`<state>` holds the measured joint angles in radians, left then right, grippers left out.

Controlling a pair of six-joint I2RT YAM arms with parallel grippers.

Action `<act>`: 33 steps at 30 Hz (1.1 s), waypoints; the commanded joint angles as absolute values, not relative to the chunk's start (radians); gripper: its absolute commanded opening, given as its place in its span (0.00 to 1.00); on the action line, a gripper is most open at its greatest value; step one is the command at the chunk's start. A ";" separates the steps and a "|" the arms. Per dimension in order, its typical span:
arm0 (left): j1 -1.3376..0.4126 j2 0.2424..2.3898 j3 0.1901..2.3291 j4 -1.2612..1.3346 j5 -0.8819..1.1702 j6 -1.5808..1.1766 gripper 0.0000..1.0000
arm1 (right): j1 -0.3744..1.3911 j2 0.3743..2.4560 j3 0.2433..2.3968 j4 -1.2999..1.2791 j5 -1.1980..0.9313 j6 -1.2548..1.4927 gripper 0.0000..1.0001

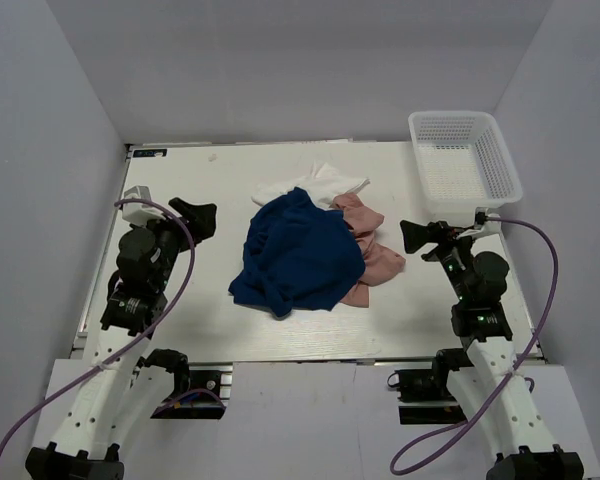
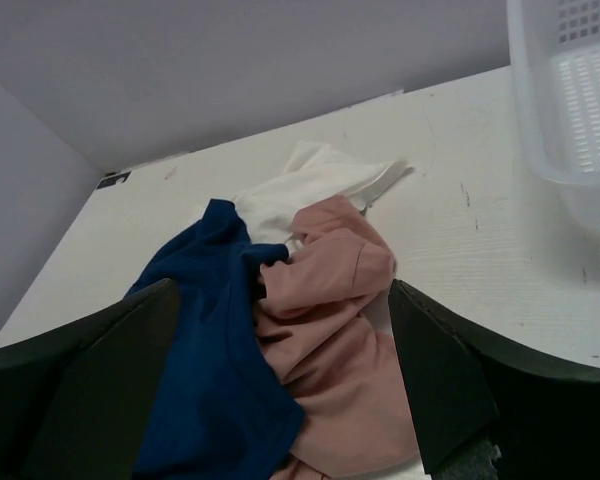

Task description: Fold and stack the t-shirts

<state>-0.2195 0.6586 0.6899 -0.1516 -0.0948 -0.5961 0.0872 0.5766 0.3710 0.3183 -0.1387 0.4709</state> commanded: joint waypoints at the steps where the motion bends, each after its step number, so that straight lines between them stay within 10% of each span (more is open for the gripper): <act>1: -0.221 0.675 0.756 -0.239 -0.057 -0.634 1.00 | 0.087 0.571 0.431 0.213 -0.193 0.480 0.90; 9: -0.221 0.653 0.684 -0.151 0.093 -0.643 1.00 | 0.094 0.632 0.439 0.085 0.118 0.450 0.90; 16: -0.221 0.678 0.669 -0.163 0.121 -0.643 1.00 | 0.162 0.837 0.652 -0.057 -0.138 0.333 0.90; 33: -0.221 0.756 0.644 -0.354 0.017 -0.739 1.00 | 1.052 1.517 0.969 -0.048 0.144 0.124 0.90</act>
